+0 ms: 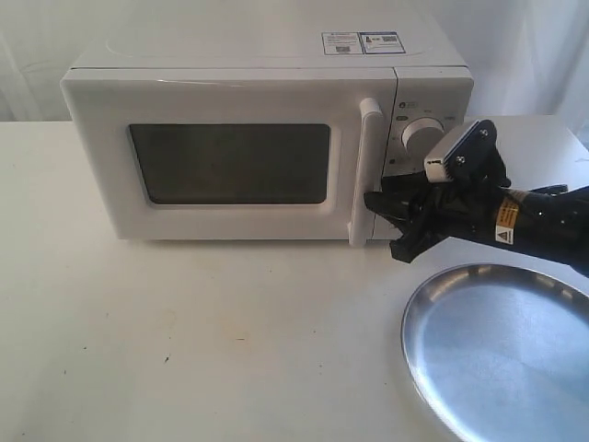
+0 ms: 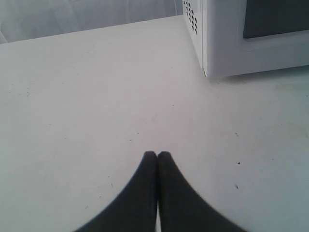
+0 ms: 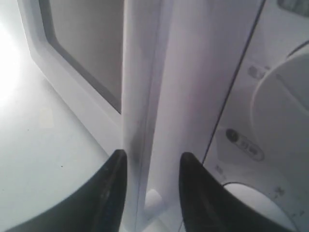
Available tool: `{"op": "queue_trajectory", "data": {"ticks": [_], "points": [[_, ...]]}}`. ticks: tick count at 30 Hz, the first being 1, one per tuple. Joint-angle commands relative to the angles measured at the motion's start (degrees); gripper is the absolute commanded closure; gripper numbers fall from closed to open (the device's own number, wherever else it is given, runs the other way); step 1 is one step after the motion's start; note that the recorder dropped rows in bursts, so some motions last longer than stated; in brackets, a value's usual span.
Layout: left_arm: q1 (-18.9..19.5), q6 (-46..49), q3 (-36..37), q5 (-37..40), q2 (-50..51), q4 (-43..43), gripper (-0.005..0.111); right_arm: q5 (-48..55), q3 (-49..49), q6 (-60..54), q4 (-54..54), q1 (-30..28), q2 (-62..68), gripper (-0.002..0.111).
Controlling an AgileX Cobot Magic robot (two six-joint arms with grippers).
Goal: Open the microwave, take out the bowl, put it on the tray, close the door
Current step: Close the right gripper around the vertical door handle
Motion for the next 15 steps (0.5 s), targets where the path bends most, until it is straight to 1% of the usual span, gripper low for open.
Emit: {"op": "queue_trajectory", "data": {"ticks": [1,6,9,15], "points": [[0.0,-0.4,-0.1,-0.1,-0.1,-0.2,0.107,-3.1,-1.1,-0.5,0.2,-0.4,0.1,0.074],[0.0,-0.4,-0.1,-0.1,-0.1,-0.2,0.107,-4.4,-2.1,0.0,-0.9,-0.4,0.1,0.074],[0.0,-0.4,-0.1,-0.1,-0.1,-0.2,0.107,-4.6,-2.8,2.4,-3.4,-0.4,0.6,0.074],[0.0,-0.4,-0.1,-0.1,-0.1,-0.2,0.107,-5.7,-4.3,3.7,-5.4,1.2,2.4,0.074]]}}
